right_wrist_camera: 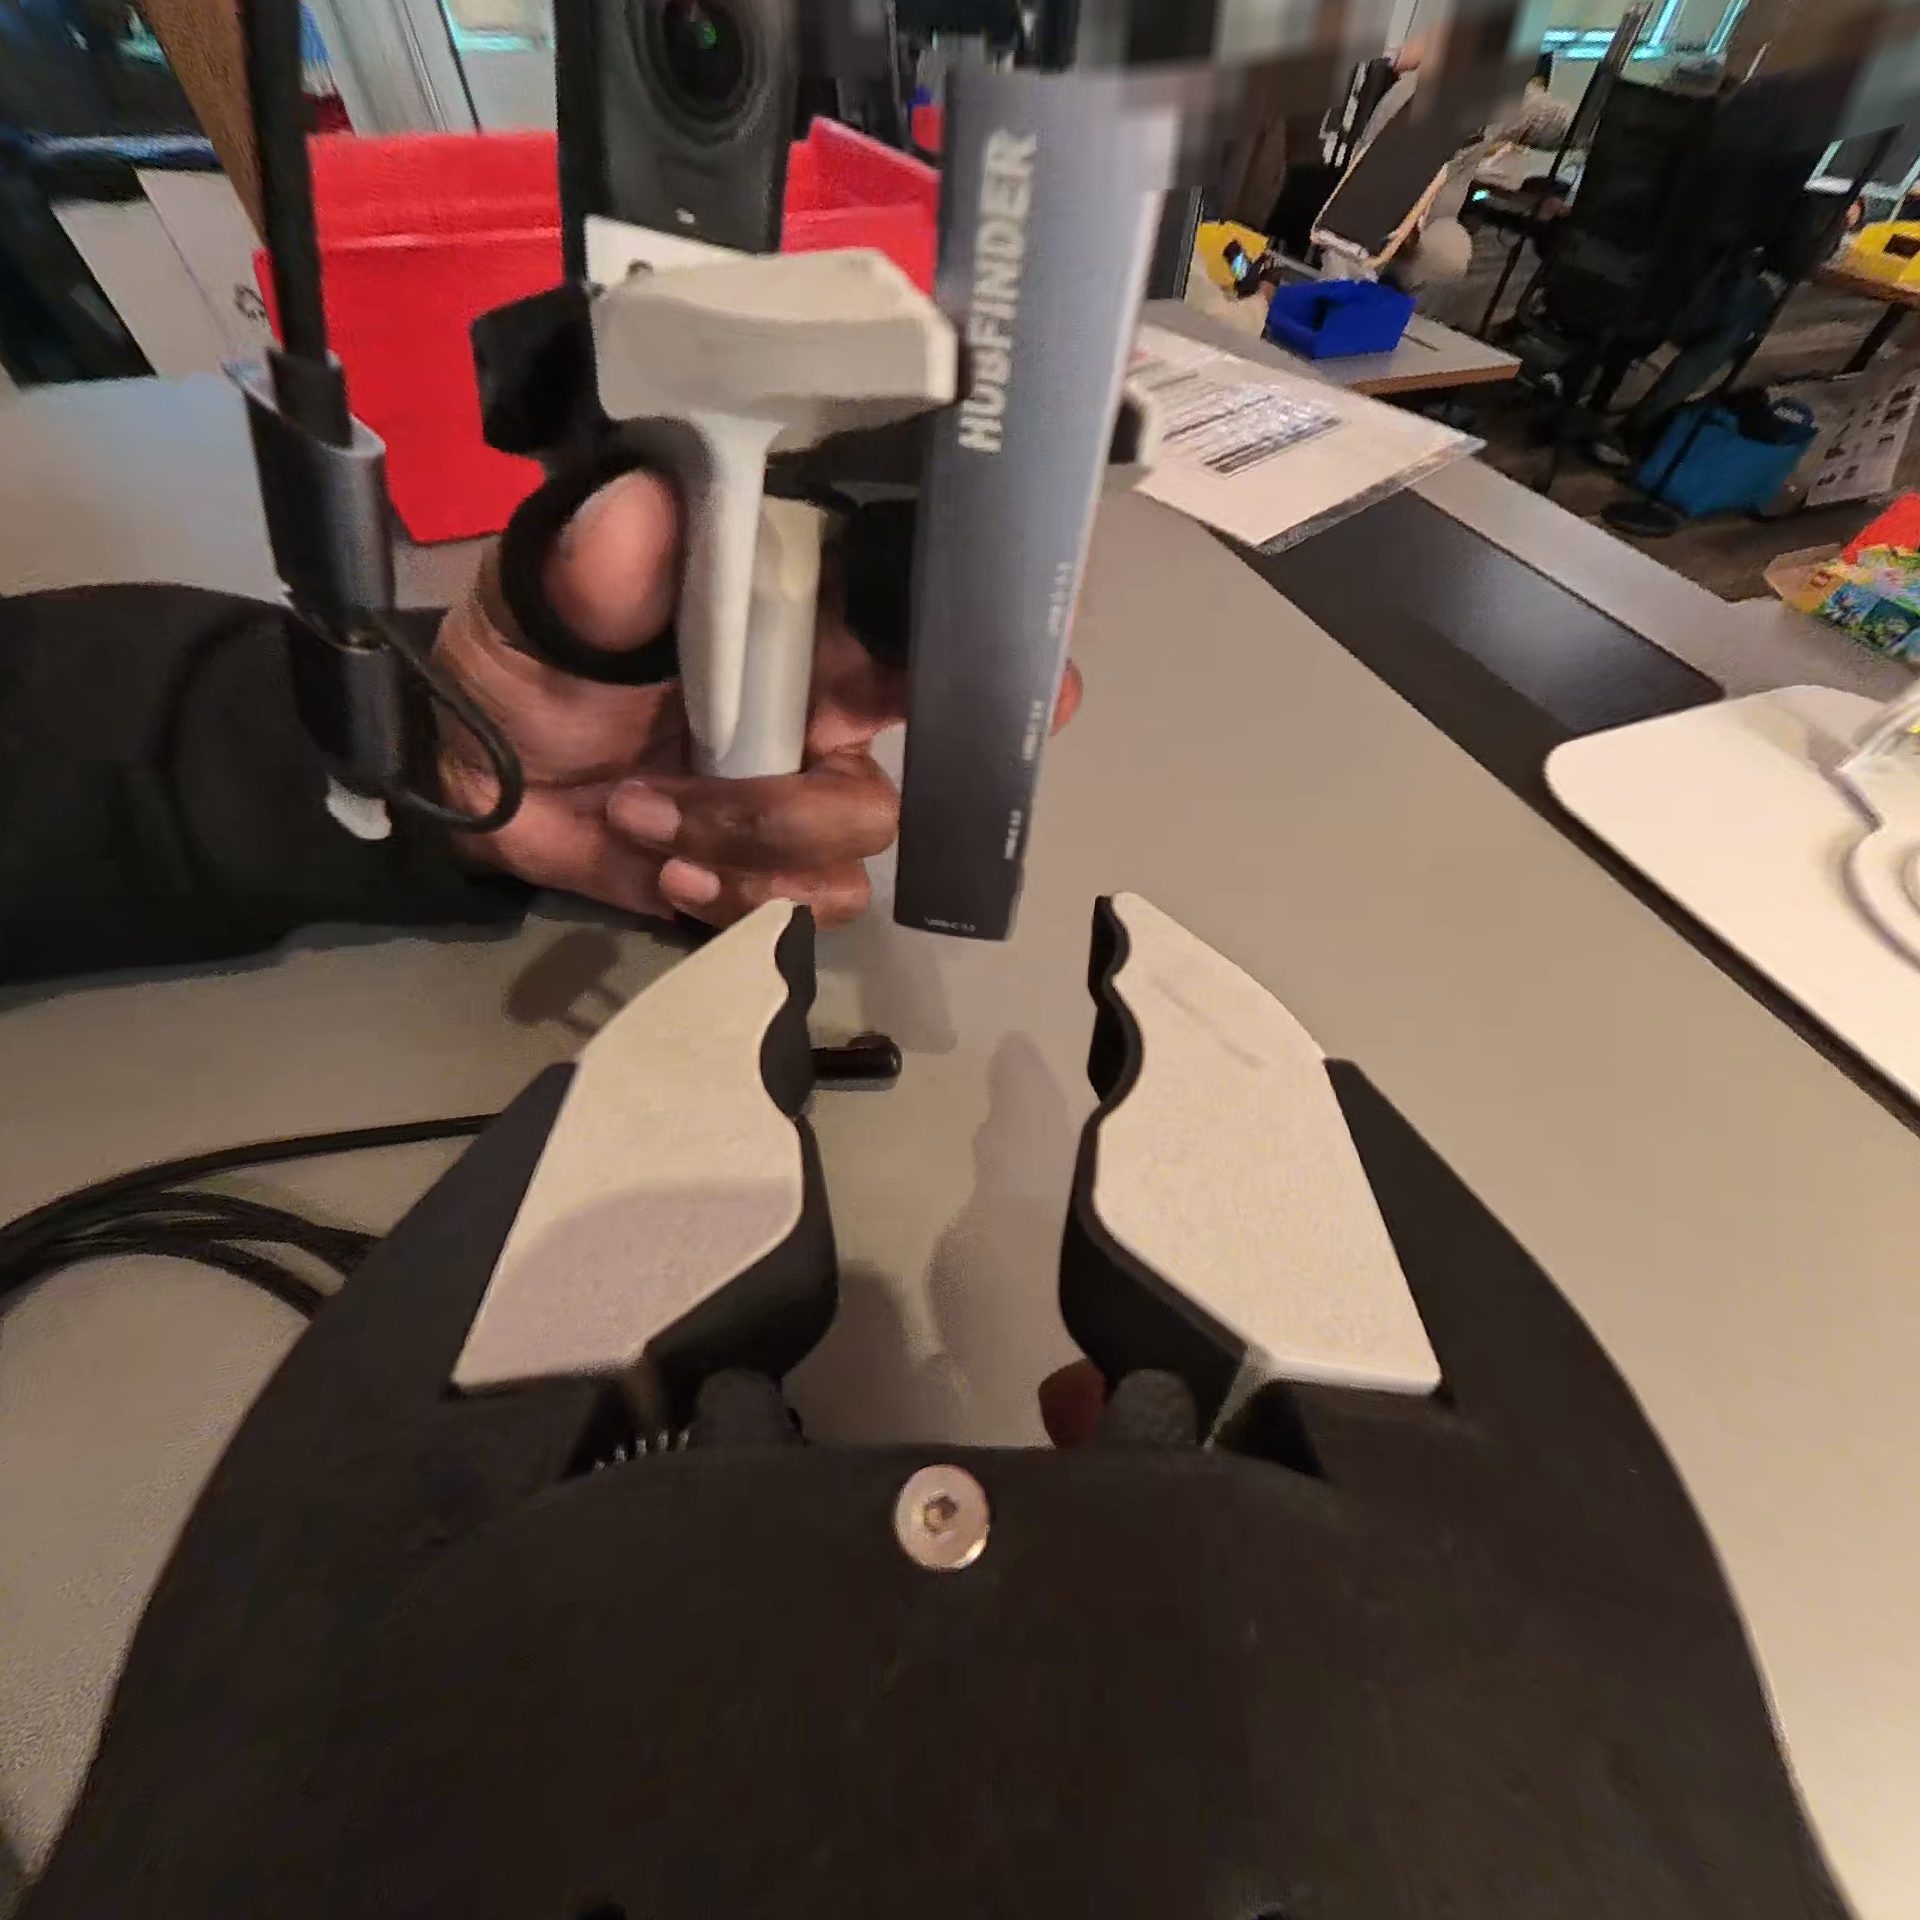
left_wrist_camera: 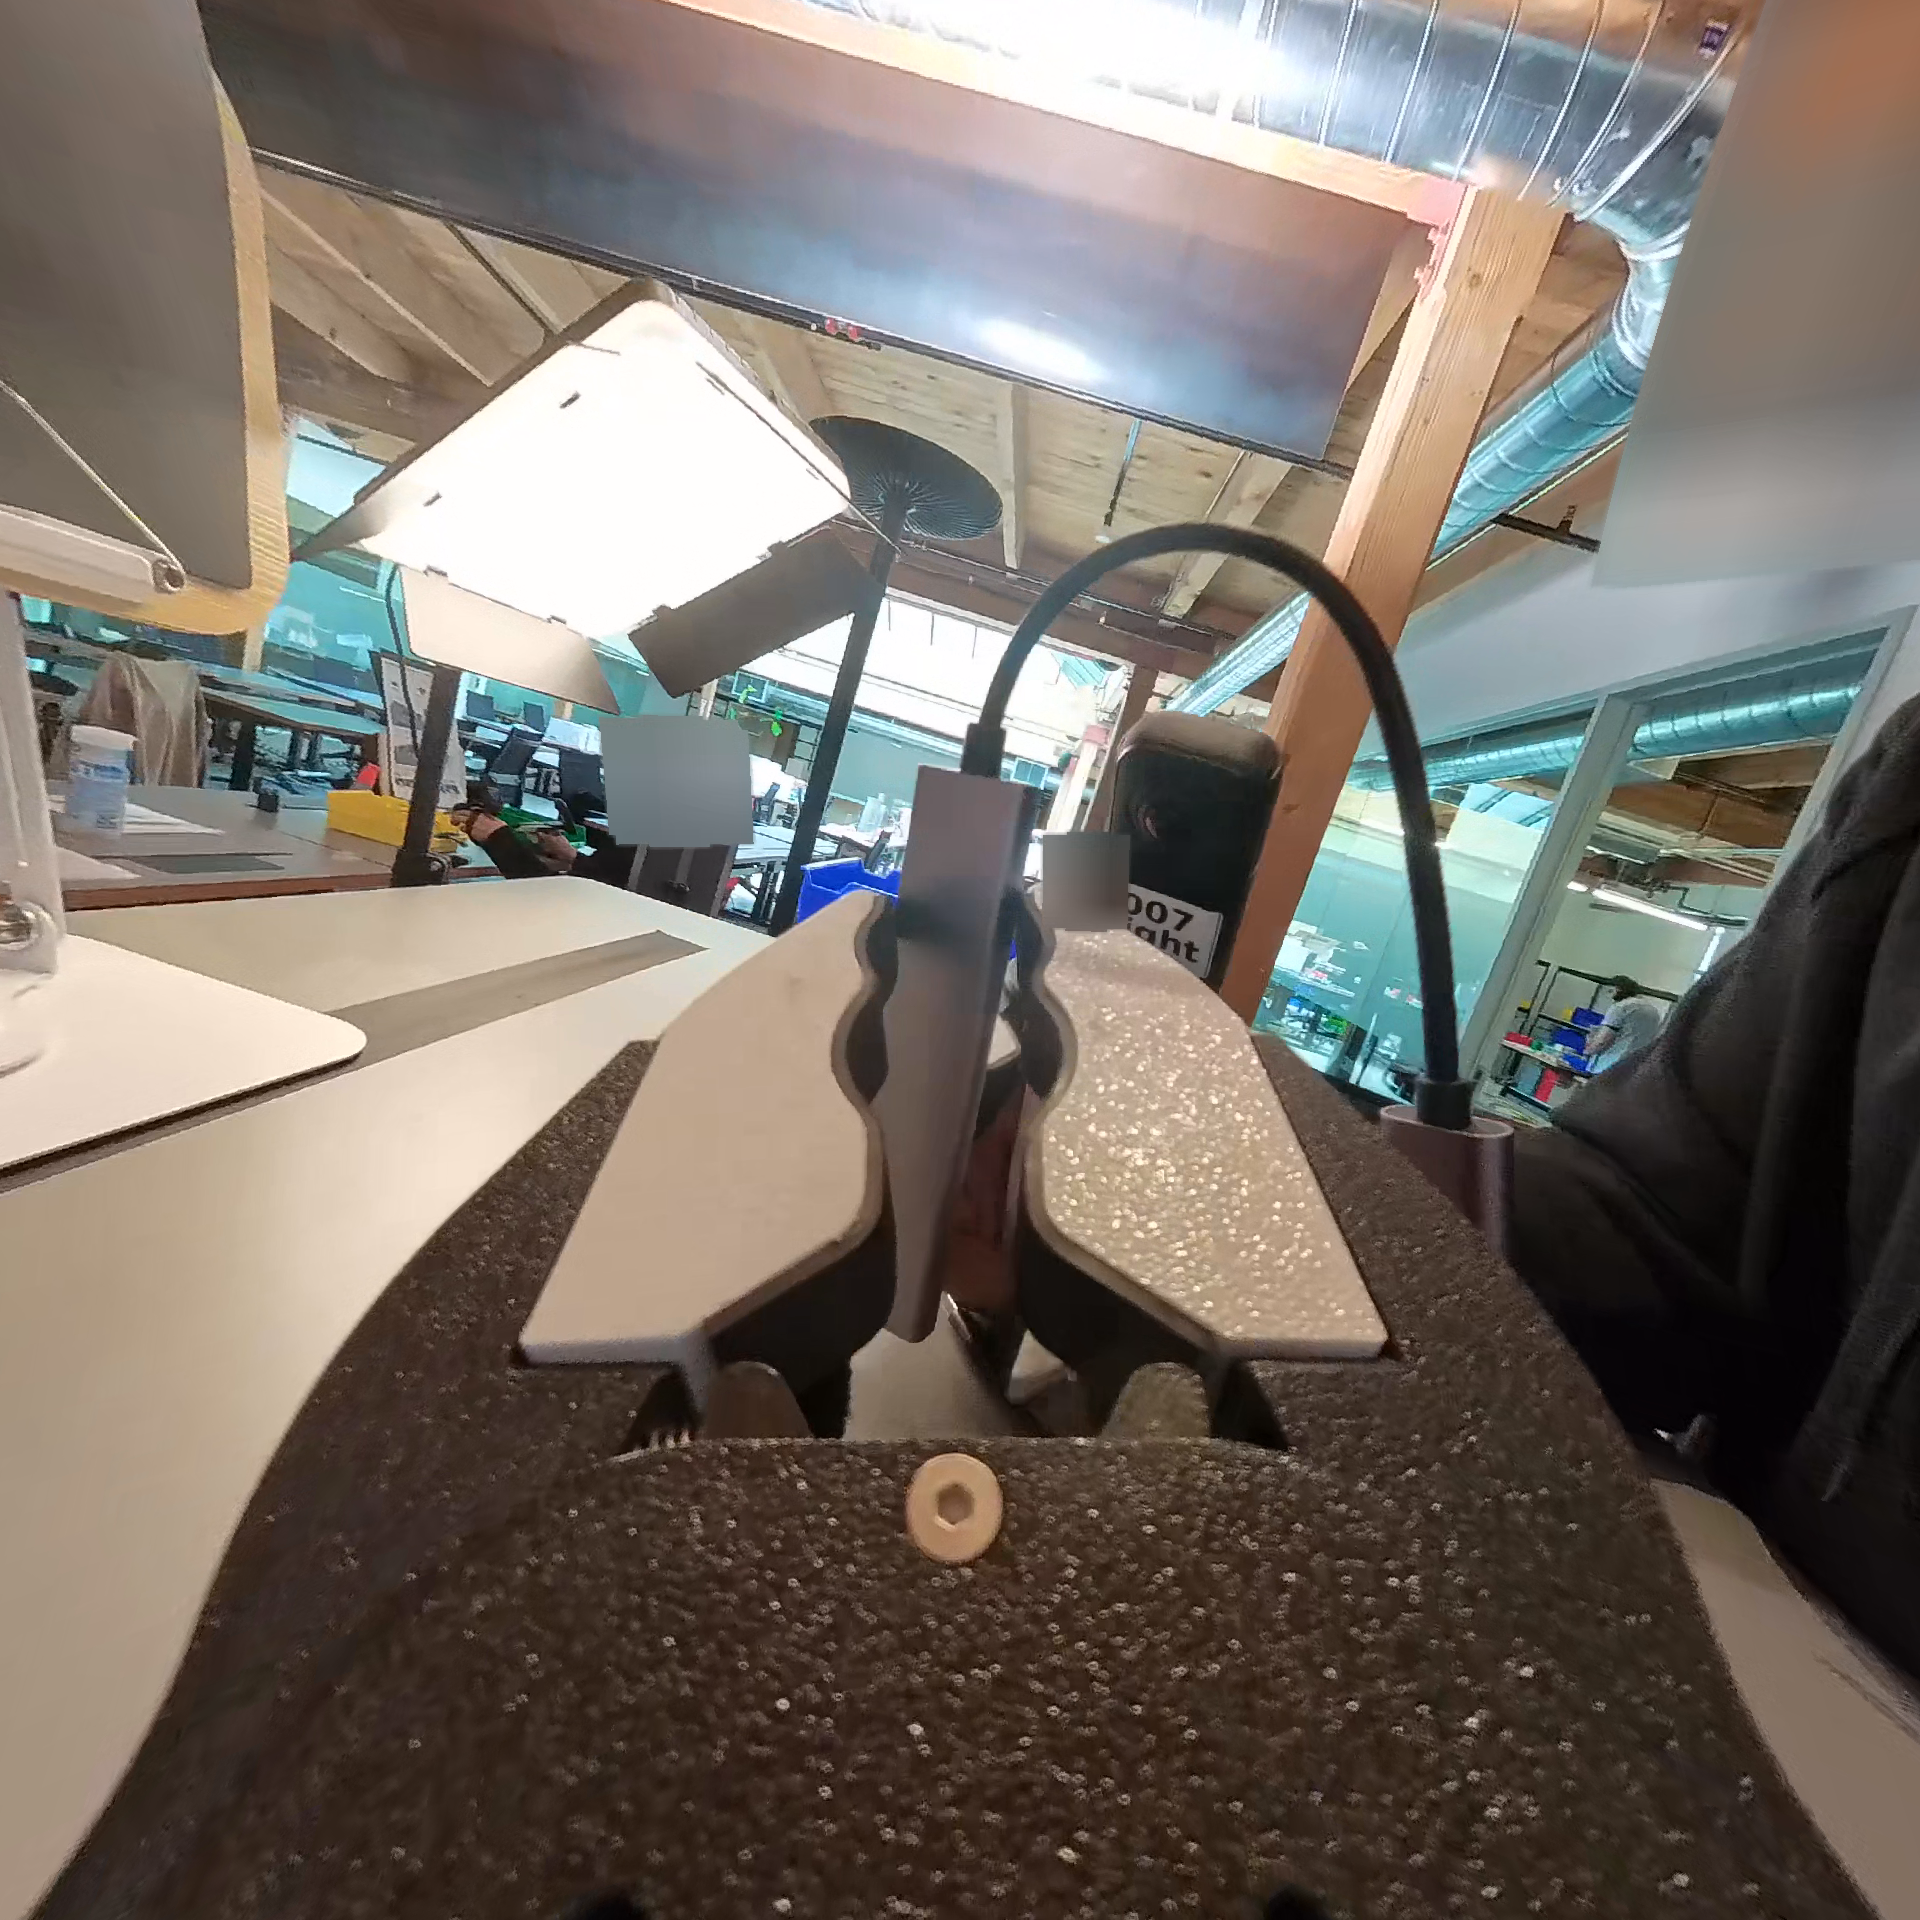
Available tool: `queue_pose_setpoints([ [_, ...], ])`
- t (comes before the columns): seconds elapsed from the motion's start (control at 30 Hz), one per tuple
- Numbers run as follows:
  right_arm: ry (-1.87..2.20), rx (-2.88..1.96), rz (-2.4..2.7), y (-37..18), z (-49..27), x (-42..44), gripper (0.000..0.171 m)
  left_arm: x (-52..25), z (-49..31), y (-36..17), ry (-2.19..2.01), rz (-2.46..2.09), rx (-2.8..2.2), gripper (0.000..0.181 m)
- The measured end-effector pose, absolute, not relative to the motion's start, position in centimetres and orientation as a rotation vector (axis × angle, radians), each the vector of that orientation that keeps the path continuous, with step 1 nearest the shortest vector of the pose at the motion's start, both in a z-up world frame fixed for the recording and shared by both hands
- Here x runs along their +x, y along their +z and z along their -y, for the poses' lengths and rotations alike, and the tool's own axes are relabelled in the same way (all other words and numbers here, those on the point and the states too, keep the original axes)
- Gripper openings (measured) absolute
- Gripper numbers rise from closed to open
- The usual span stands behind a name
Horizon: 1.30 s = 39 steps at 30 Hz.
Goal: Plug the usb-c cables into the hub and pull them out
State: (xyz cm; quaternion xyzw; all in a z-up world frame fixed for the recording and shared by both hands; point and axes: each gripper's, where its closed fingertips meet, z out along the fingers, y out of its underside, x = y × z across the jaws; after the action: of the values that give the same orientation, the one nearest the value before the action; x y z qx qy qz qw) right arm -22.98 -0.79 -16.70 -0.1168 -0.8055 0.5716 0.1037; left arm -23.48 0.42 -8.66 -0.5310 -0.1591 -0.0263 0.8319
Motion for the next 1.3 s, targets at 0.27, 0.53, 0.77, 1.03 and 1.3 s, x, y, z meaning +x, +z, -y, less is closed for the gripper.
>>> queue_pose_setpoints([
  [0.27,1.604,-0.420,2.263,-16.6,0.6,-24.2,0.026,-23.5,-2.4,-8.5,-0.187,0.322,-1.091,0.022],
  [0.53,1.563,-0.466,2.182,-16.3,0.1,-24.9,0.025,-24.0,-1.9,-9.1,-0.123,0.387,-1.119,0.025],
  [0.77,1.502,-0.430,2.171,-16.6,0.3,-24.9,0.025,-24.0,-1.5,-9.6,-0.051,0.410,-1.179,0.033],
  [1.03,1.531,-0.385,2.083,-15.6,0.0,-24.4,0.025,-24.5,-1.1,-9.9,-0.038,0.462,-1.179,0.014],
  [1.3,1.521,-0.347,1.950,-14.5,-0.7,-24.0,0.026,-24.5,0.0,-9.7,-0.045,0.516,-1.111,0.010],
])
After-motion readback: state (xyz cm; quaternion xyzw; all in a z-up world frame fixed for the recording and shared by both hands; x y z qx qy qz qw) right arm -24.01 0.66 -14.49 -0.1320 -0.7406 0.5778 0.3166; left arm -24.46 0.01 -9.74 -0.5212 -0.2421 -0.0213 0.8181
